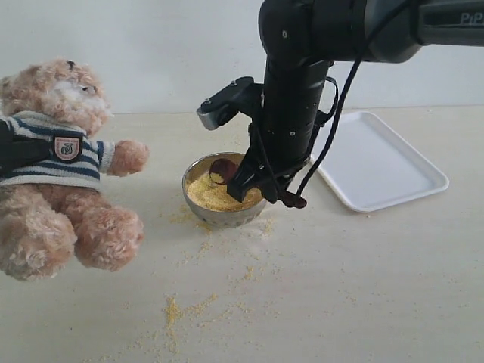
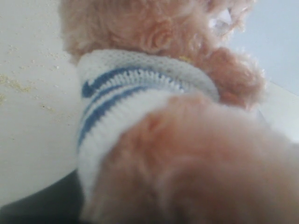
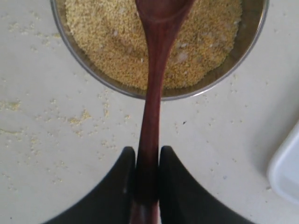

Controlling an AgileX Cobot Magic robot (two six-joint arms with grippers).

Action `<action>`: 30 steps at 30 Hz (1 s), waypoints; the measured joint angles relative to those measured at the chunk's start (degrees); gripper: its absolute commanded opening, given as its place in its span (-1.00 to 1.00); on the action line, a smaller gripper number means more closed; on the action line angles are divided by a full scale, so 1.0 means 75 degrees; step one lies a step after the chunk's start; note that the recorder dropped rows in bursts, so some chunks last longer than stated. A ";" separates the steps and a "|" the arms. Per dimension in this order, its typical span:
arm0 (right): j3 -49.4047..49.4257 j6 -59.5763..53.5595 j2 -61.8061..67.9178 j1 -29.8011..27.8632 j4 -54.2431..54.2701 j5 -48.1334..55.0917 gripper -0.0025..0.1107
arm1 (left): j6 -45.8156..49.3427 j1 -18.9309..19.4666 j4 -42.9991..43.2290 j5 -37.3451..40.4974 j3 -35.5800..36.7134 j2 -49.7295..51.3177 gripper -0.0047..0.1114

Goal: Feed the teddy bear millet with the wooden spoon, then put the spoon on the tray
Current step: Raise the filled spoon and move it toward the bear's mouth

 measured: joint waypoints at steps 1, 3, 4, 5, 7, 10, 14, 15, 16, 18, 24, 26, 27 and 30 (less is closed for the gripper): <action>0.0000 0.0000 0.0000 0.0000 0.0000 0.0090 -0.96 | 0.0000 0.0000 0.0000 0.0021 0.0000 0.0000 -0.83; 0.0000 0.0000 0.0000 -0.0005 0.0000 0.0267 -0.96 | 0.0000 0.0000 0.0000 0.0122 0.0000 0.0000 -0.83; 0.0000 0.0000 0.0000 -0.0005 0.0000 0.0324 -0.96 | 0.0000 0.0000 0.0036 0.0228 0.0000 0.0000 -0.83; 0.0000 -0.0016 0.0000 -0.0017 0.0000 0.0367 -0.96 | 0.0000 0.0000 0.0076 0.0315 0.0000 0.0000 -0.83; 0.0000 -0.0149 0.0000 -0.0034 0.0107 0.0418 -0.96 | 0.0000 0.0000 0.0240 0.0570 0.0000 0.0000 -0.83; 0.0000 -0.0583 -0.0063 -0.0238 0.0829 0.0432 -0.96 | -0.0231 0.0000 0.0790 0.0983 0.0000 0.0000 -0.83; 0.0000 -0.1111 -0.0240 -0.0771 0.1941 0.0465 -0.96 | -0.0994 0.0000 0.2026 0.1417 0.0000 0.0000 -0.83; 0.0000 -0.1225 -0.0306 -0.0926 0.2178 0.0465 -0.96 | -0.1184 0.0000 0.2271 0.1527 0.0000 0.0000 -0.83; 0.0000 -0.1311 -0.0338 -0.1072 0.2388 0.0482 -0.96 | -0.1313 0.0000 0.2471 0.1630 0.0000 -0.0014 -0.83; -0.0011 -0.1387 -0.0423 -0.1289 0.2671 0.0526 -0.96 | -0.1443 0.0000 0.2702 0.1866 0.0000 -0.0014 -0.83; -0.0011 -0.1904 -0.0634 -0.1540 0.3175 0.0922 -0.96 | -0.1443 0.0000 0.2922 0.2237 0.0076 -0.0014 -0.83; -0.0011 -0.1986 -0.0663 -0.1570 0.3483 0.0920 -0.96 | -0.1403 0.0000 0.2888 0.2237 0.0076 -0.0014 -0.83; -0.0011 -0.1986 -0.0663 -0.1570 0.3580 0.0920 -0.96 | -0.1365 0.0000 0.2830 0.2237 0.0076 -0.0014 -0.83; -0.0011 -0.2001 -0.0663 -0.1570 0.3805 0.0952 -0.96 | -0.1245 0.0000 0.2583 0.2322 0.0076 -0.0014 -0.83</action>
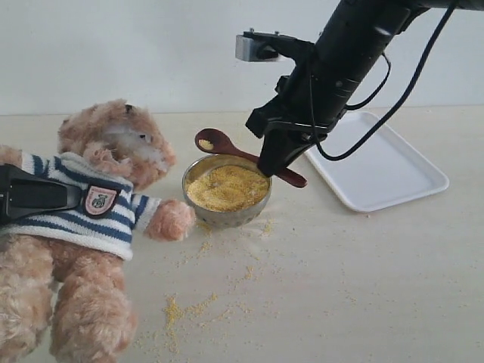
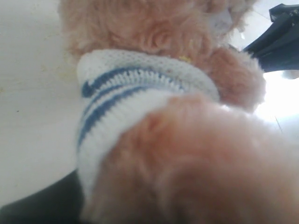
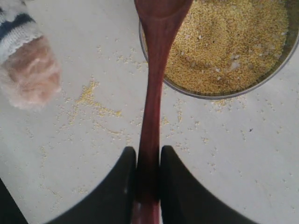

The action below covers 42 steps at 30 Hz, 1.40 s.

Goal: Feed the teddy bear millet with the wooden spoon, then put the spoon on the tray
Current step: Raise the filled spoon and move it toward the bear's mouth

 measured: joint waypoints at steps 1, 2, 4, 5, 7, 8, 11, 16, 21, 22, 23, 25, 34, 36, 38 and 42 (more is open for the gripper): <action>0.0000 0.0000 0.0000 0.0000 0.0039 0.0000 -0.96 | 0.0013 0.0000 -0.0071 0.0022 0.0000 0.0000 -0.83; 0.0000 0.0000 0.0000 0.0000 0.0049 0.0000 -0.96 | 0.0027 0.0000 -0.0127 0.0042 0.0000 0.0000 -0.83; 0.0000 0.0000 0.0000 0.0000 0.0049 0.0000 -0.96 | 0.0029 0.0000 -0.0303 0.0056 0.0019 0.0000 -0.83; 0.0000 0.0000 0.0000 0.0000 0.0049 0.0000 -0.96 | 0.0029 0.0000 -0.0436 0.0056 0.0053 0.0000 -0.83; 0.0000 0.0000 -0.0027 0.0000 0.0049 0.0000 -0.96 | 0.0044 0.0000 -0.0637 0.0056 0.0126 0.0000 -0.83; 0.0000 0.0000 -0.0044 0.0000 0.0049 0.0000 -0.96 | 0.0044 0.0000 -0.0721 0.0040 0.0194 0.0016 -0.83; 0.0000 0.0000 -0.0125 0.0000 0.0033 0.0000 -0.96 | 0.0044 0.0000 -0.0969 -0.0127 0.0423 0.0186 -0.83; 0.0000 0.0000 -0.0261 0.0000 0.0020 0.0000 -0.96 | -0.0043 0.0000 -0.1361 -0.0264 0.0677 0.0859 -0.83; 0.0000 0.0000 -0.0343 0.0000 0.0266 0.0016 -0.96 | -0.0043 0.0000 -0.1710 0.0274 0.0705 0.1590 -0.83; 0.0000 0.0000 -0.0343 0.0000 0.0379 0.0016 -0.96 | -0.0043 0.0000 -0.1752 0.0358 0.0705 0.1728 -0.83; 0.0000 0.0000 -0.0343 0.0000 0.0476 0.0016 -0.96 | -0.0049 0.0000 -0.1832 0.0462 0.0705 0.1858 -0.83; 0.0000 0.0018 -0.0343 0.0016 0.0511 0.0016 -0.96 | -0.0049 0.0000 -0.1964 0.0683 0.0705 0.2088 -0.83; 0.0000 0.0018 -0.0348 0.0784 0.0150 -0.0021 -0.96 | -0.0062 0.0000 -0.2396 0.1252 0.0705 0.2693 -0.83; 0.0000 0.0018 -0.0348 0.1076 -0.0261 -0.0229 -0.96 | -0.0062 0.0000 -0.2393 0.1252 0.0705 0.2725 -0.83; 0.0000 0.0047 -0.0348 0.1385 -0.0812 -0.0497 -0.96 | -0.0062 0.0000 -0.2393 0.1252 0.0705 0.2757 -0.83; 0.0000 0.0222 -0.0348 0.1814 -0.1464 -0.1001 -0.96 | -0.0083 0.0000 -0.2411 0.1252 0.0705 0.2769 -0.83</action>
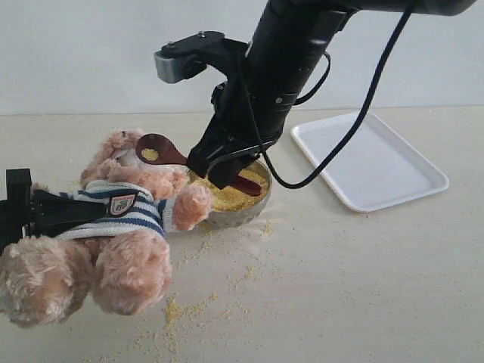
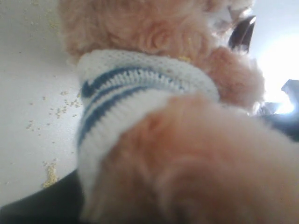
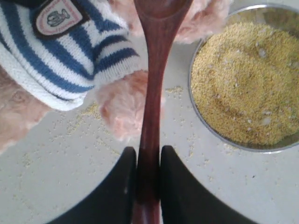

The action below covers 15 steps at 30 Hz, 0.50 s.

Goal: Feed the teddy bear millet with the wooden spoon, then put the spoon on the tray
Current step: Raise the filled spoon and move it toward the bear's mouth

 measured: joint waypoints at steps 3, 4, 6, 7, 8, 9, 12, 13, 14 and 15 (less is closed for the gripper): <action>0.0000 0.0046 0.0000 0.0200 -0.0108 -0.0407 -0.96 | -0.0019 0.0000 -0.0013 0.0000 0.0000 0.0000 -0.83; 0.0000 0.0046 0.0000 0.0257 -0.0142 -0.0537 -0.96 | -0.0019 0.0000 -0.0013 0.0000 0.0000 0.0000 -0.83; 0.0000 0.0046 0.0000 0.0310 -0.0172 -0.0746 -0.96 | -0.0019 0.0000 -0.0013 0.0004 0.0000 0.0000 -0.83; 0.0000 0.0017 0.0000 0.0329 -0.0229 -0.0843 -0.96 | -0.0019 0.0000 -0.0013 0.0004 0.0000 0.0000 -0.83; 0.0000 -0.0080 0.0000 0.0346 -0.0246 -0.0924 -0.96 | -0.0019 0.0000 -0.0013 0.0017 0.0000 0.0000 -0.83; 0.0000 -0.0180 0.0000 0.0377 -0.0277 -0.0991 -0.96 | -0.0019 0.0000 -0.0013 0.0017 0.0000 0.0000 -0.83; 0.0000 -0.0567 0.0000 0.0491 -0.0406 -0.1141 -0.96 | -0.0019 0.0000 -0.0019 0.0017 0.0000 0.0000 -0.83; 0.0000 -0.0655 0.0000 0.0545 -0.0497 -0.1196 -0.96 | -0.0019 0.0000 -0.0019 0.0017 0.0000 0.0000 -0.83; 0.0000 -0.0729 0.0000 0.0610 -0.0628 -0.1249 -0.96 | -0.0019 0.0000 -0.0019 0.0017 0.0000 0.0000 -0.83; 0.0000 -0.0769 0.0000 0.0685 -0.0809 -0.1281 -0.96 | -0.0019 0.0000 -0.0019 0.0017 0.0000 0.0000 -0.83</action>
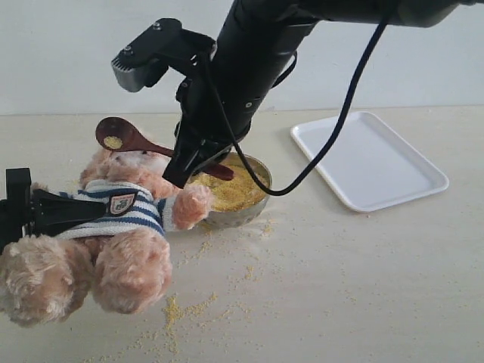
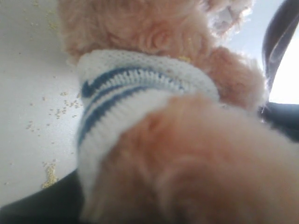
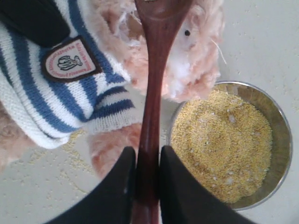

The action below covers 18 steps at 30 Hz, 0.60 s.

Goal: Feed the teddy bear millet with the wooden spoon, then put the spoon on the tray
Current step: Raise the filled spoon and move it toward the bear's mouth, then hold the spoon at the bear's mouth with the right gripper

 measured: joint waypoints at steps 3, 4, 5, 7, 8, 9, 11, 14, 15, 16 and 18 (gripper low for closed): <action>0.0000 0.0055 0.0000 0.0240 -0.0681 -0.0015 -0.96 | 0.0000 0.0000 -0.0030 0.0000 0.0000 0.0000 -0.83; 0.0000 0.0150 0.0000 0.0306 -0.0911 -0.0015 -0.96 | 0.0000 0.0000 -0.0047 0.0000 0.0000 0.0000 -0.83; 0.0000 0.0235 0.0000 0.0393 -0.1199 -0.0021 -0.96 | 0.0000 0.0000 -0.0060 0.0000 0.0000 0.0000 -0.83; 0.0000 0.0438 0.0000 0.0541 -0.1790 -0.0034 -0.96 | 0.0000 0.0000 -0.0060 0.0000 0.0000 0.0000 -0.83; 0.0000 0.0560 0.0000 0.0602 -0.2074 -0.0034 -0.96 | 0.0000 0.0000 -0.0060 0.0000 0.0000 0.0000 -0.83; 0.0000 0.0630 0.0000 0.0651 -0.2342 -0.0047 -0.96 | 0.0000 0.0000 -0.0060 0.0000 0.0000 0.0000 -0.83; 0.0000 0.0782 0.0000 0.0753 -0.2789 -0.0051 -0.96 | 0.0000 0.0000 -0.0060 0.0000 0.0000 0.0000 -0.83; 0.0000 0.0954 0.0000 0.0853 -0.3238 -0.0067 -0.96 | 0.0000 0.0000 -0.0060 0.0000 0.0000 0.0000 -0.83; 0.0000 0.0999 0.0000 0.0869 -0.3362 -0.0067 -0.96 | 0.0000 0.0000 -0.0060 0.0000 0.0000 0.0000 -0.83; 0.0000 0.1032 0.0000 0.0882 -0.3490 -0.0067 -0.96 | 0.0000 0.0000 -0.0060 0.0000 0.0000 0.0000 -0.83; 0.0000 0.1136 0.0000 0.0907 -0.3682 -0.0081 -0.96 | 0.0000 0.0000 -0.0060 0.0000 0.0000 0.0000 -0.83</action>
